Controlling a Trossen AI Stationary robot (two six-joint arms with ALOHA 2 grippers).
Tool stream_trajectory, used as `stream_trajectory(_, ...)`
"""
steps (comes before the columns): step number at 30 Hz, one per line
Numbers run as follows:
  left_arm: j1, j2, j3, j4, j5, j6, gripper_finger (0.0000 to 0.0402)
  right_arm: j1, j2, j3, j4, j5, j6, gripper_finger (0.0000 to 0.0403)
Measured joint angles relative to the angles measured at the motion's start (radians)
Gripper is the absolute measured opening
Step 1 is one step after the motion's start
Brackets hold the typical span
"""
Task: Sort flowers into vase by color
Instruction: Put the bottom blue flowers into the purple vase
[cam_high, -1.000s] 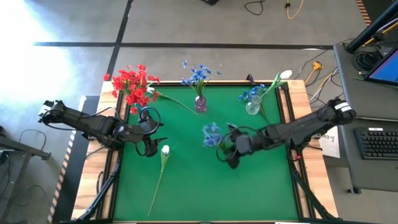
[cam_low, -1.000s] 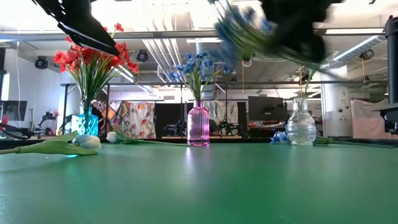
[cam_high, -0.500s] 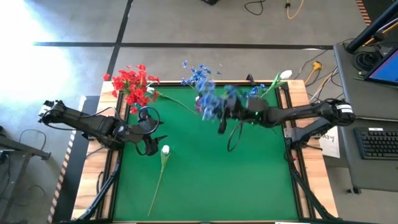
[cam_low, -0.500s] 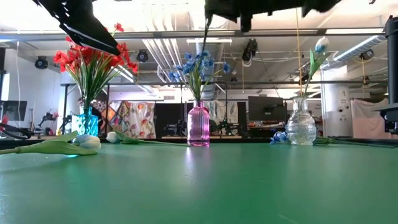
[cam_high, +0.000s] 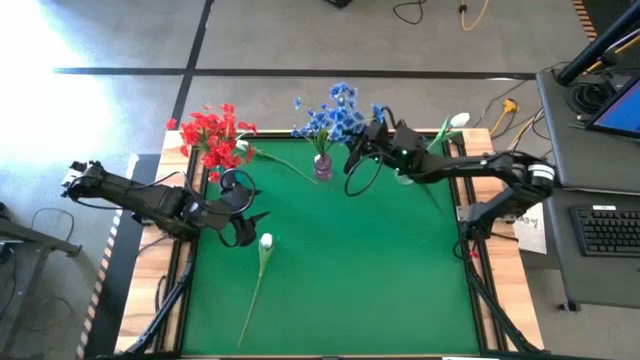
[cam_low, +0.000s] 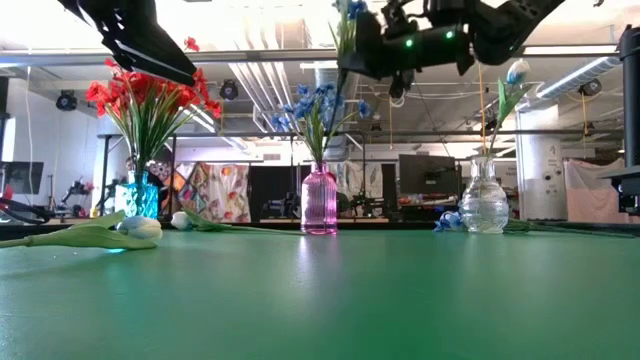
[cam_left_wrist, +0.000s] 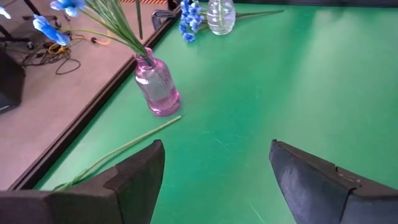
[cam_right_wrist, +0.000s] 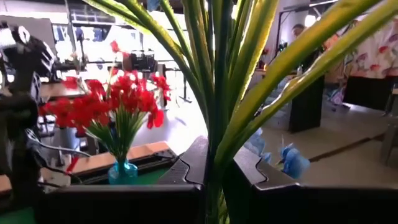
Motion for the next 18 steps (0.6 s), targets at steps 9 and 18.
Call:
stream_trajectory(9,0.000,0.000,0.000,0.000,-0.006,-0.006,0.0277,-0.003,0.091,0.000,0.079,0.016,-0.053,0.0022)
stream_trajectory(18,-0.001,0.000,0.000,0.000,-0.005,-0.006,0.0277,-0.003,0.119,0.000,0.097,0.017,-0.035,0.0022)
